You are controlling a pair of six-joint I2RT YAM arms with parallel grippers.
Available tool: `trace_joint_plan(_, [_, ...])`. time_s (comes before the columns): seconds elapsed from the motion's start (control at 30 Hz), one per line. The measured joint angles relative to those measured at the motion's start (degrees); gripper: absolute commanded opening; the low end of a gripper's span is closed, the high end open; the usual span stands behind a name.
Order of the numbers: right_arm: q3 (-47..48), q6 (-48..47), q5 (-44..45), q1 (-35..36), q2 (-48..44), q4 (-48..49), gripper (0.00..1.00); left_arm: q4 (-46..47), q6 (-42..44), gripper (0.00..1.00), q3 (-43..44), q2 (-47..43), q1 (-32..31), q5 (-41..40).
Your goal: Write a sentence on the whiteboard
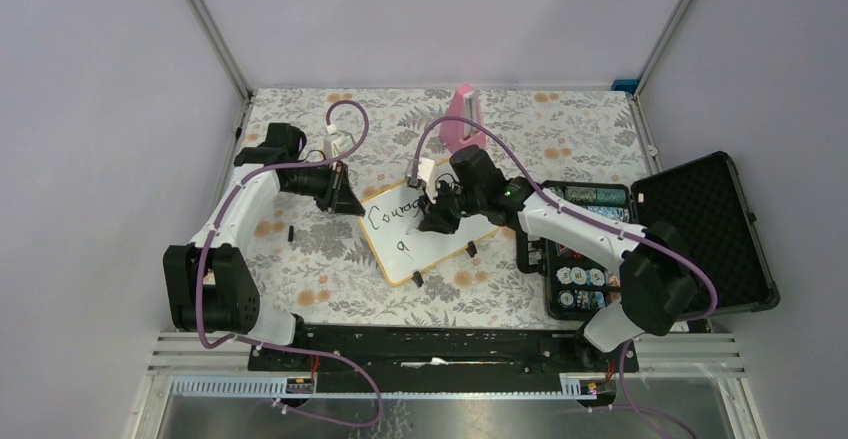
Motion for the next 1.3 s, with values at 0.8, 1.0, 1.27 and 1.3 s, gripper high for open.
trace_joint_plan(0.8, [-3.8,-2.6,0.0,1.2,-0.4,-2.2,0.00,0.0,0.0,0.00,0.0,0.0,0.0,0.0])
trace_joint_plan(1.0, [-3.5,-3.5,0.1,0.9,-2.8,-4.0,0.00,0.0,0.0,0.00,0.0,0.0,0.0,0.0])
trace_joint_plan(1.27, [-2.8,-3.6,0.9,0.8,-3.3,-3.9,0.00,0.0,0.0,0.00,0.0,0.0,0.0,0.0])
trace_joint_plan(1.3, [-2.8,-3.6,1.0,0.8,-3.2,-3.9,0.00,0.0,0.0,0.00,0.0,0.0,0.0,0.0])
